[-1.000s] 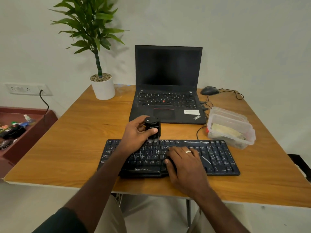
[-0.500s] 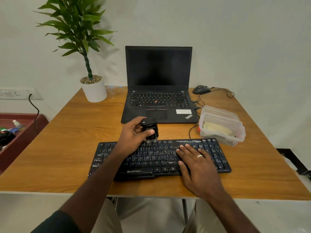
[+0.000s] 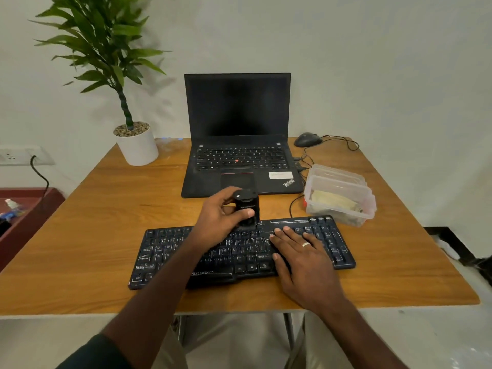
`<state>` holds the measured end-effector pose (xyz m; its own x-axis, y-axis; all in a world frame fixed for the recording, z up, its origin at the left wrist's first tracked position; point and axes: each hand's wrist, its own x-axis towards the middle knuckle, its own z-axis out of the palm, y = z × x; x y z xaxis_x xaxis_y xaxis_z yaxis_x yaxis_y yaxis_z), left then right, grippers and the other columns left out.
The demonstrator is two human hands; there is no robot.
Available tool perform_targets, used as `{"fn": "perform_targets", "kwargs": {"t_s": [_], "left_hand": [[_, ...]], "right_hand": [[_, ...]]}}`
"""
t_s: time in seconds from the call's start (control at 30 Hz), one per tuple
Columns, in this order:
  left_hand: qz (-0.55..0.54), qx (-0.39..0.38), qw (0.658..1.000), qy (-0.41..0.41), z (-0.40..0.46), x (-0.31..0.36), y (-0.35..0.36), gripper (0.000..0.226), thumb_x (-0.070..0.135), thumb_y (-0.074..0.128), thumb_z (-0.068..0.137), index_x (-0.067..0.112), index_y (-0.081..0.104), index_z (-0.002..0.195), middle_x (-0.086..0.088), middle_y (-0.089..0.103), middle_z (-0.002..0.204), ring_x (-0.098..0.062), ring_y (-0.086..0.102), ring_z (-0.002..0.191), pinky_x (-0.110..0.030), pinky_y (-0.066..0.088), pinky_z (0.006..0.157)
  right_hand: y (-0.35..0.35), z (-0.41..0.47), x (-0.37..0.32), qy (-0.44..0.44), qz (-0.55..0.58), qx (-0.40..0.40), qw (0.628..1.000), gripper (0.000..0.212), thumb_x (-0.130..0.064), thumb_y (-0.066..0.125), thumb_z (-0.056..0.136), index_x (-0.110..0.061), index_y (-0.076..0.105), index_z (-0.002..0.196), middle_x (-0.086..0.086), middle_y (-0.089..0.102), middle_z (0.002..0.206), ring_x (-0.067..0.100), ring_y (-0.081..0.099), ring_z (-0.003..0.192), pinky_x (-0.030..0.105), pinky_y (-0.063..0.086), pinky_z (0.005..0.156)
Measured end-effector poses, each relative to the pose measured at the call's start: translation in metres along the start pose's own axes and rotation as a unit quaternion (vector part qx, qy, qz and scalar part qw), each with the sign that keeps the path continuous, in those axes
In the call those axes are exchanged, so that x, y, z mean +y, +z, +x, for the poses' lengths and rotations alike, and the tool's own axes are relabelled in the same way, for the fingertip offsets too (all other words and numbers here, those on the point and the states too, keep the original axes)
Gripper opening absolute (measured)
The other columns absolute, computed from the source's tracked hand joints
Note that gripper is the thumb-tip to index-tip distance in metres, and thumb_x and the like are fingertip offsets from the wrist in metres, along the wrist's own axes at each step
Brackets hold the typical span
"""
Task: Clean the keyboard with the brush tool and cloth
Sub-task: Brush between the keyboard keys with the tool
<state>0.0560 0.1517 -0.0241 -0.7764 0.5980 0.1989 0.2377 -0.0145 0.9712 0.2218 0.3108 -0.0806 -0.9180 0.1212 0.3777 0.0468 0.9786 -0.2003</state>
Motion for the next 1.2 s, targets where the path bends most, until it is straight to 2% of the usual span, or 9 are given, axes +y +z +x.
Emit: {"fn": "perform_targets", "kwargs": {"t_s": [0.1, 0.2, 0.27, 0.33, 0.4, 0.5, 0.63, 0.9, 1.2], "left_hand": [[0.024, 0.025, 0.999, 0.015, 0.010, -0.002, 0.011, 0.034, -0.002, 0.075, 0.084, 0.011, 0.063, 0.113, -0.004, 0.070, 0.111, -0.017, 0.075, 0.094, -0.031, 0.062, 0.079], [0.077, 0.091, 0.992, 0.042, 0.013, -0.005, 0.001, 0.032, 0.001, 0.077, 0.083, 0.007, 0.065, 0.112, -0.002, 0.070, 0.106, 0.000, 0.070, 0.095, -0.023, 0.058, 0.086], [0.068, 0.115, 0.990, 0.041, 0.010, -0.007, -0.013, 0.030, 0.006, 0.077, 0.084, 0.010, 0.066, 0.111, 0.000, 0.071, 0.105, -0.004, 0.068, 0.101, -0.024, 0.055, 0.087], [0.030, 0.105, 0.994, 0.018, 0.004, -0.008, -0.027, 0.028, 0.007, 0.076, 0.085, 0.015, 0.066, 0.111, -0.001, 0.071, 0.108, -0.019, 0.069, 0.107, -0.037, 0.058, 0.088], [0.018, 0.086, 0.996, 0.006, -0.001, -0.005, -0.032, 0.028, 0.002, 0.074, 0.086, 0.010, 0.065, 0.111, -0.006, 0.070, 0.109, -0.023, 0.072, 0.101, -0.036, 0.061, 0.080], [0.007, 0.044, 0.999, 0.002, -0.004, 0.001, -0.026, 0.026, -0.004, 0.071, 0.086, 0.003, 0.064, 0.110, -0.007, 0.070, 0.106, -0.021, 0.074, 0.094, -0.035, 0.063, 0.071], [0.035, 0.003, 0.999, 0.024, 0.007, 0.000, 0.004, 0.029, 0.000, 0.075, 0.085, 0.005, 0.067, 0.113, -0.005, 0.071, 0.107, -0.020, 0.073, 0.099, -0.035, 0.061, 0.080], [0.035, 0.054, 0.997, 0.033, 0.017, 0.003, 0.014, 0.031, 0.005, 0.078, 0.083, 0.016, 0.068, 0.111, -0.003, 0.074, 0.107, -0.016, 0.072, 0.101, -0.033, 0.058, 0.092], [0.070, -0.019, 0.997, 0.014, 0.018, 0.006, 0.021, 0.025, 0.005, 0.079, 0.083, 0.014, 0.072, 0.106, 0.003, 0.075, 0.100, -0.014, 0.073, 0.096, -0.034, 0.060, 0.087]], "right_hand": [[0.001, 0.000, -0.001, -0.001, 0.006, -0.001, 1.000, 0.046, -0.039, 0.038, 0.101, -0.021, 0.060, 0.138, -0.003, 0.060, 0.141, 0.014, 0.047, 0.138, 0.046, 0.038, 0.113], [0.000, -0.001, -0.001, 0.001, 0.005, -0.003, 1.000, 0.047, -0.040, 0.037, 0.101, -0.022, 0.058, 0.139, -0.004, 0.058, 0.143, 0.013, 0.046, 0.139, 0.045, 0.037, 0.114], [-0.001, -0.001, -0.001, 0.004, 0.005, -0.004, 1.000, 0.048, -0.041, 0.036, 0.101, -0.022, 0.058, 0.139, -0.004, 0.058, 0.143, 0.013, 0.046, 0.139, 0.046, 0.037, 0.114], [-0.001, 0.000, 0.000, 0.005, 0.004, -0.004, 1.000, 0.048, -0.040, 0.037, 0.101, -0.022, 0.059, 0.139, -0.004, 0.058, 0.143, 0.014, 0.046, 0.139, 0.046, 0.038, 0.114], [0.000, 0.000, 0.000, 0.005, 0.006, -0.004, 1.000, 0.048, -0.040, 0.037, 0.100, -0.022, 0.059, 0.138, -0.004, 0.059, 0.142, 0.014, 0.047, 0.138, 0.047, 0.038, 0.113], [0.001, 0.000, 0.000, 0.005, 0.008, -0.004, 1.000, 0.048, -0.041, 0.037, 0.100, -0.021, 0.059, 0.138, -0.003, 0.059, 0.142, 0.014, 0.047, 0.138, 0.048, 0.039, 0.113], [0.001, 0.000, 0.000, 0.002, 0.005, -0.001, 1.000, 0.047, -0.039, 0.039, 0.100, -0.021, 0.060, 0.138, -0.003, 0.059, 0.142, 0.014, 0.047, 0.138, 0.046, 0.038, 0.113], [0.001, -0.001, -0.001, 0.000, 0.007, 0.008, 1.000, 0.046, -0.039, 0.039, 0.100, -0.022, 0.060, 0.137, -0.003, 0.059, 0.142, 0.015, 0.048, 0.137, 0.047, 0.040, 0.112], [0.002, -0.001, 0.000, 0.000, 0.007, 0.008, 1.000, 0.046, -0.040, 0.039, 0.100, -0.021, 0.061, 0.136, -0.002, 0.060, 0.141, 0.016, 0.049, 0.137, 0.048, 0.040, 0.111]]}}
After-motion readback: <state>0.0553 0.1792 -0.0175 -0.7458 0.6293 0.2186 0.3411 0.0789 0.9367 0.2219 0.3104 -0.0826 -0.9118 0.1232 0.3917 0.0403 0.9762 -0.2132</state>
